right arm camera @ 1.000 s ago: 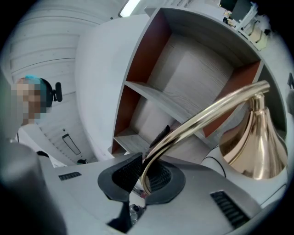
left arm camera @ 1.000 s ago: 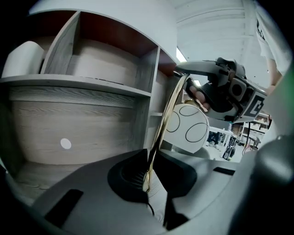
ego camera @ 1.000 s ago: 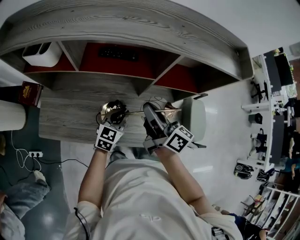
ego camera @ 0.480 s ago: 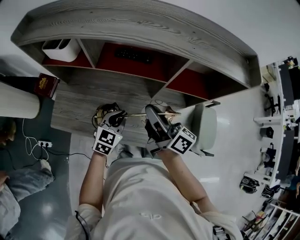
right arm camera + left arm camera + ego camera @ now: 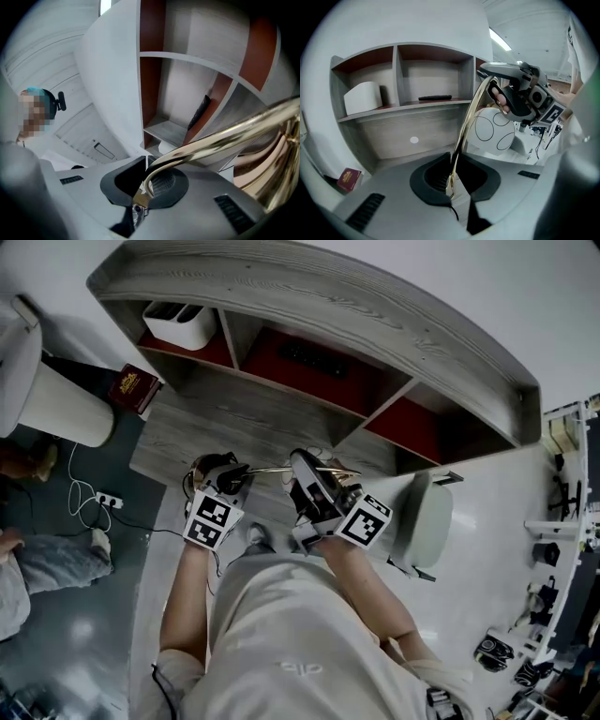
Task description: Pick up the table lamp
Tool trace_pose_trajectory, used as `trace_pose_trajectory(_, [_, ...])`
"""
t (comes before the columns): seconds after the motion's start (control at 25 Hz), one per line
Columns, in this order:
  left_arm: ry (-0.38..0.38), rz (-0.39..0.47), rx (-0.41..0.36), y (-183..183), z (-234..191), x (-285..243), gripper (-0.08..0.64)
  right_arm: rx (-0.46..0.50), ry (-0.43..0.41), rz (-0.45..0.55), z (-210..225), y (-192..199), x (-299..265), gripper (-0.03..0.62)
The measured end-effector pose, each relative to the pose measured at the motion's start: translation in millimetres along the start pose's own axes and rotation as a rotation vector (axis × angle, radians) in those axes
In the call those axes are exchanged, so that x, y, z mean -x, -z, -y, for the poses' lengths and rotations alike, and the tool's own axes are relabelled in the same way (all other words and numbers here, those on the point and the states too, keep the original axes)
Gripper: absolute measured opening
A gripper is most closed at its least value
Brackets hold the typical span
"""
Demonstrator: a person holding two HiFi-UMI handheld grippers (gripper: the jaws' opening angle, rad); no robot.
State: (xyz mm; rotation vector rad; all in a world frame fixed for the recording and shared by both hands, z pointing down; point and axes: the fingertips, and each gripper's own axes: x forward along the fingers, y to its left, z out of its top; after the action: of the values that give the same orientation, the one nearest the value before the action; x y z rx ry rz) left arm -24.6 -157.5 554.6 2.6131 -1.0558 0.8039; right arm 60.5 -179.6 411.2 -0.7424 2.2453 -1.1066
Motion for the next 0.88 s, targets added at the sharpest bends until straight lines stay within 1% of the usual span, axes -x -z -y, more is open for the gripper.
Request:
trace_pose_trajectory(0.28, [-0.077, -0.025, 0.01, 11.5, -16.0, 27.7, 0.049, -0.019, -0.081, -0.05, -21.2, 14.5, -23.9, 0.041])
trace_pose_trajectory(0.52, [-0.126, -0.038, 0.033, 14.5, -22.6, 48.5, 0.049, -0.023, -0.118, -0.097, -35.0, 26.7, -38.0, 0.041])
trace_pose_trajectory(0.88, [-0.161, -0.051, 0.048, 20.1, -22.6, 63.4, 0.049, -0.027, -0.152, -0.136, -46.6, 37.4, -43.2, 0.04])
